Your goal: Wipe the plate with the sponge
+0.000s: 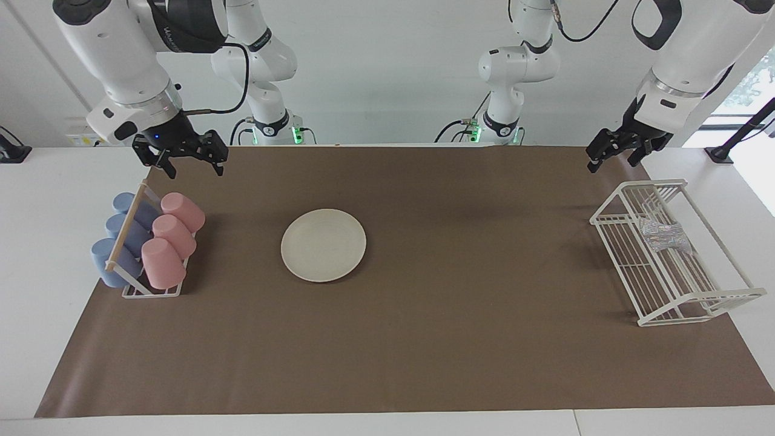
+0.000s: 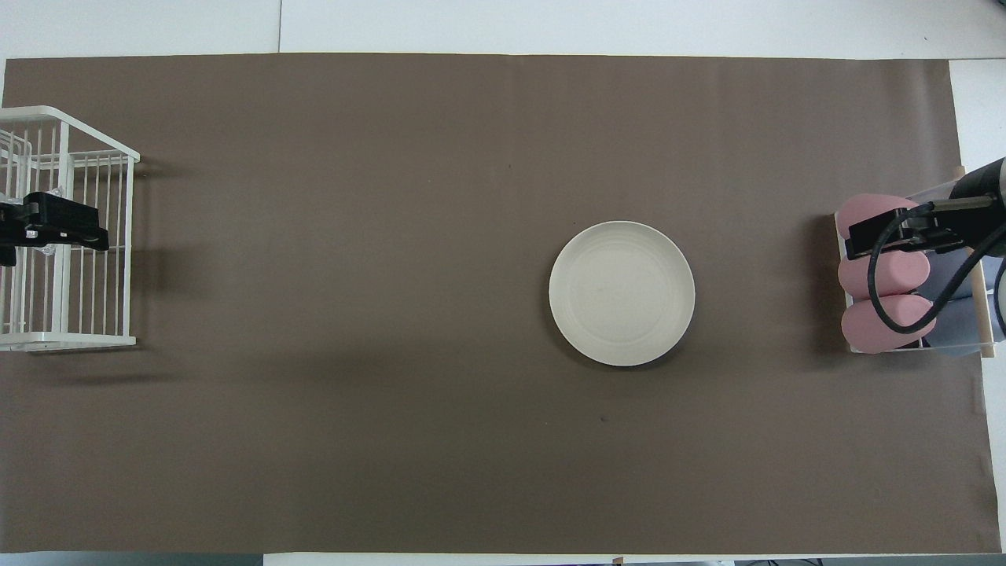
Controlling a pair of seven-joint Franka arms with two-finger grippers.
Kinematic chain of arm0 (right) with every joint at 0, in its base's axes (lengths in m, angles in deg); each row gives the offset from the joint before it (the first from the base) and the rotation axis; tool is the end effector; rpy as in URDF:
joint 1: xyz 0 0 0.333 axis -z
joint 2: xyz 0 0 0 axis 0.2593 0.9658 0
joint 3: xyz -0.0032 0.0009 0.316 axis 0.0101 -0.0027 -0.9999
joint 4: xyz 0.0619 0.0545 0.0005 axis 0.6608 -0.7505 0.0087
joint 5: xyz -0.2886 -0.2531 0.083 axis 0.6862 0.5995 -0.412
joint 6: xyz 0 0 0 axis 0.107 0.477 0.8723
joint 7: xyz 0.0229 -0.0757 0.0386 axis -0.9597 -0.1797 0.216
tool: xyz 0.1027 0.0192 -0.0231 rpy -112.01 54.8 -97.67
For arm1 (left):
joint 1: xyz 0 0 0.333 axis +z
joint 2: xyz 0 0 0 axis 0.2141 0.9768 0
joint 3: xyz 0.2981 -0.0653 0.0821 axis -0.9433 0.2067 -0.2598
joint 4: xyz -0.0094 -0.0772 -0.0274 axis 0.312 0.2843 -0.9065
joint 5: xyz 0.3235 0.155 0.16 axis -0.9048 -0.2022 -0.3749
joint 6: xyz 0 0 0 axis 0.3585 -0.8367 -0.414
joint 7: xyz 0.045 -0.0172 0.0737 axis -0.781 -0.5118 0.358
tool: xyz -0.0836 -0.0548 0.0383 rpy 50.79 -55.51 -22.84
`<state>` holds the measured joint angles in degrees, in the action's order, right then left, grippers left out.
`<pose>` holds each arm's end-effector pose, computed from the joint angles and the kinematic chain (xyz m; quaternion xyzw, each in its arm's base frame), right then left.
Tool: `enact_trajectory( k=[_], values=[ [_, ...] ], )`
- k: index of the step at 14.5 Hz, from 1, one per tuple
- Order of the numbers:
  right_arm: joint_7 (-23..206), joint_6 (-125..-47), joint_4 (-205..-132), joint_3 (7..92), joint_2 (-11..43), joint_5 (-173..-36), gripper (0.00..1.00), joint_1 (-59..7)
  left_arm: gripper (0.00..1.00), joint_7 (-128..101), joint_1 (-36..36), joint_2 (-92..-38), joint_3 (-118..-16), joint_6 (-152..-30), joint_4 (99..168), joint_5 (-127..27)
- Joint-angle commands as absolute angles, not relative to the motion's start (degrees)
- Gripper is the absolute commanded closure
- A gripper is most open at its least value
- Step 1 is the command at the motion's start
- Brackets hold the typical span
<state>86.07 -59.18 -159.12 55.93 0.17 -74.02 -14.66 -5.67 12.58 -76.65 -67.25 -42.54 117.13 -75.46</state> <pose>0.5506 0.0015 0.5981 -0.9994 -0.0231 0.0258 0.0028 0.5442 -0.0232 0.6202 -0.9990 -0.0436 0.0068 0.0004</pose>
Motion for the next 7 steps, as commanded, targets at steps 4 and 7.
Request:
enact_trajectory(
  k=[4,7],
  values=[
    [85.01,-59.14,-159.56,55.43,-0.54,-73.23,0.0,-14.59,0.0,-6.2,12.01,-76.96,-67.74,-43.14,117.71,-75.3],
    [84.48,-59.23,-159.91,55.34,-0.81,-73.23,0.0,-14.67,0.0,-6.38,12.1,-76.96,-67.74,-43.23,117.71,-75.22]
  ],
)
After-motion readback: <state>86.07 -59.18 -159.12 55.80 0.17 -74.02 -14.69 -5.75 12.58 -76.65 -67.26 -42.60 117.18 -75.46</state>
